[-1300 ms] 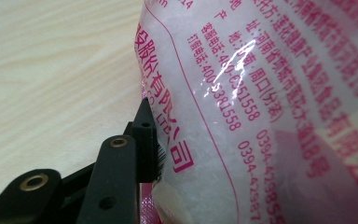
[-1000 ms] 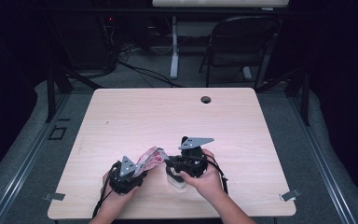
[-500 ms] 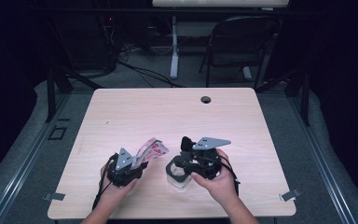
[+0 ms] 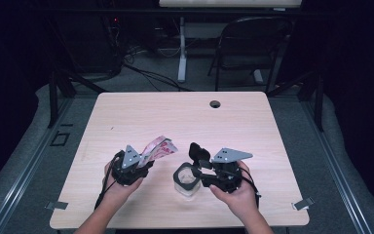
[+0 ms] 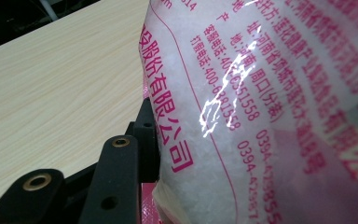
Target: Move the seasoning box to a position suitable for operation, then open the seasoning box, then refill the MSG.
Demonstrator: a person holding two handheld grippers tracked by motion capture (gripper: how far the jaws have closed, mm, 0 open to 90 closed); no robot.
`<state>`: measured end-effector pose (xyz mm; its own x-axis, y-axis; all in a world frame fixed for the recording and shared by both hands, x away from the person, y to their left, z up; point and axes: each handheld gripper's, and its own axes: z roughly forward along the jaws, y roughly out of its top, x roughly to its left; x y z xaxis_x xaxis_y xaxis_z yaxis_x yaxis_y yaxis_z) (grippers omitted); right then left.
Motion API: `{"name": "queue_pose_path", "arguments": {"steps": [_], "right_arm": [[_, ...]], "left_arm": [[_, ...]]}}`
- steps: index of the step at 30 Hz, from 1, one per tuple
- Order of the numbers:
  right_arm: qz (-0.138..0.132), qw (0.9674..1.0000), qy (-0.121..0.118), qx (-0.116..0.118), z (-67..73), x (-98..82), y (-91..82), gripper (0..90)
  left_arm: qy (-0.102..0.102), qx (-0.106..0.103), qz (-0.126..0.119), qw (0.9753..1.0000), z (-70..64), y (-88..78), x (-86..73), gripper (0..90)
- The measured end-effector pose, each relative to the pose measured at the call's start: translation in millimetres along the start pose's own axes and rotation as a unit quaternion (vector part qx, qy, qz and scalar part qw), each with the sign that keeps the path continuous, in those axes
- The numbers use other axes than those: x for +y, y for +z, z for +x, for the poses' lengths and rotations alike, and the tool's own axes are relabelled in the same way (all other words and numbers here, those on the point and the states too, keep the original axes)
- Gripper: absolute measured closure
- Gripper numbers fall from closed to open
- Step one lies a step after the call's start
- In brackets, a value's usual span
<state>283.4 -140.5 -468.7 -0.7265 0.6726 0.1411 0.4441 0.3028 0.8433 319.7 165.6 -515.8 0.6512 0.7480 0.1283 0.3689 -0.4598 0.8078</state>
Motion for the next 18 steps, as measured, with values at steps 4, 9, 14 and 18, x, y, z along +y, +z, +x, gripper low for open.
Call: {"name": "queue_pose_path", "arguments": {"steps": [4,9,14,18], "right_arm": [[0.001,1.0000,-0.002,0.002,-0.5,-0.1,0.5,58.1],[-0.001,1.0000,-0.002,-0.004,-3.5,-1.1,0.9,56.5],[-0.001,0.9999,-0.007,-0.010,-6.1,-0.2,0.1,55.2],[0.000,1.0000,0.000,-0.006,-7.5,-0.4,0.6,57.1]], "left_arm": [[0.023,0.011,0.002,0.9997,-4.7,-1.3,2.3,61.2],[0.056,0.026,0.007,0.9981,-10.6,-2.7,4.7,61.3],[0.076,0.036,0.009,0.9964,-16.3,-3.0,4.8,61.3],[0.086,0.041,0.012,0.9954,-20.3,-2.2,4.1,61.4]]}}
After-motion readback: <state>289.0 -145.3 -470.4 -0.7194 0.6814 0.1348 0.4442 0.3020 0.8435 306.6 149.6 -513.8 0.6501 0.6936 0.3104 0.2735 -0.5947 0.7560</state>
